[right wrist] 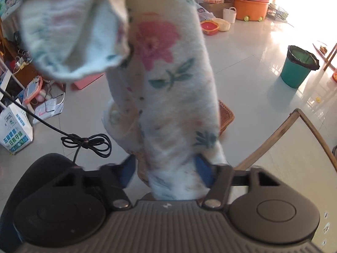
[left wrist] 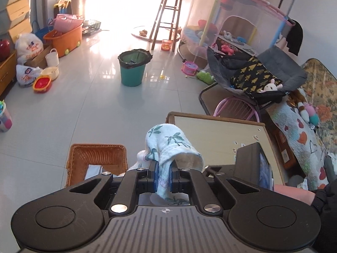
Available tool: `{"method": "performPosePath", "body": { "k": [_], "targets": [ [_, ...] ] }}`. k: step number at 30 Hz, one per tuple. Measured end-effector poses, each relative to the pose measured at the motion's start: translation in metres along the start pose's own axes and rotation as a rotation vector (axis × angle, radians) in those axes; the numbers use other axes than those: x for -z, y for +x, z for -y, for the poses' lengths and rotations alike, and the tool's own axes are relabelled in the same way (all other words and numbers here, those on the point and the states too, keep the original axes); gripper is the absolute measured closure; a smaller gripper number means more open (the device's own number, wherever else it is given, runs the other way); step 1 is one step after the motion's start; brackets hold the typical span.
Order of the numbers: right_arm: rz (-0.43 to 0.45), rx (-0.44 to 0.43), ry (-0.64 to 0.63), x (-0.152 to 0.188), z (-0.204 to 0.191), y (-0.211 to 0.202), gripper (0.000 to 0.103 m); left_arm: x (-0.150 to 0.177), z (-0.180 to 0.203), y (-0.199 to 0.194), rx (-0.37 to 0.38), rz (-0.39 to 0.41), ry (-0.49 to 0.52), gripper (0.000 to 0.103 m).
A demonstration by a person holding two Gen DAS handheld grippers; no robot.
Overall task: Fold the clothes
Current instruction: 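Lift the floral garment out of the basket with the left gripper, then grasp the hanging garment with the right gripper while the left gripper holds it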
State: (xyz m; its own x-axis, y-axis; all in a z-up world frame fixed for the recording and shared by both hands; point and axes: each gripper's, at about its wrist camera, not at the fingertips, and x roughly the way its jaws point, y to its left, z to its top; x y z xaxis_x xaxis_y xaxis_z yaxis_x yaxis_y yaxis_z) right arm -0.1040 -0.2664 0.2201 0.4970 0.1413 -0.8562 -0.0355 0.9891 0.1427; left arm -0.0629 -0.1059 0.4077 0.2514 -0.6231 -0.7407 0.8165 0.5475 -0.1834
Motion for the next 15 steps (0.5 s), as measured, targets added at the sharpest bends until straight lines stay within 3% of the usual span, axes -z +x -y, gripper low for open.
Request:
{"method": "performPosePath", "body": {
  "k": [3,15],
  "targets": [
    [0.013,-0.041,0.028,0.002,0.003,-0.005,0.096,-0.002,0.008,-0.006,0.013,0.004,0.017,0.094],
    [0.031,-0.008,0.139,0.018,0.034,-0.073,0.097,-0.024,0.043,-0.017,0.025,0.053,0.055,0.094]
  ]
}}
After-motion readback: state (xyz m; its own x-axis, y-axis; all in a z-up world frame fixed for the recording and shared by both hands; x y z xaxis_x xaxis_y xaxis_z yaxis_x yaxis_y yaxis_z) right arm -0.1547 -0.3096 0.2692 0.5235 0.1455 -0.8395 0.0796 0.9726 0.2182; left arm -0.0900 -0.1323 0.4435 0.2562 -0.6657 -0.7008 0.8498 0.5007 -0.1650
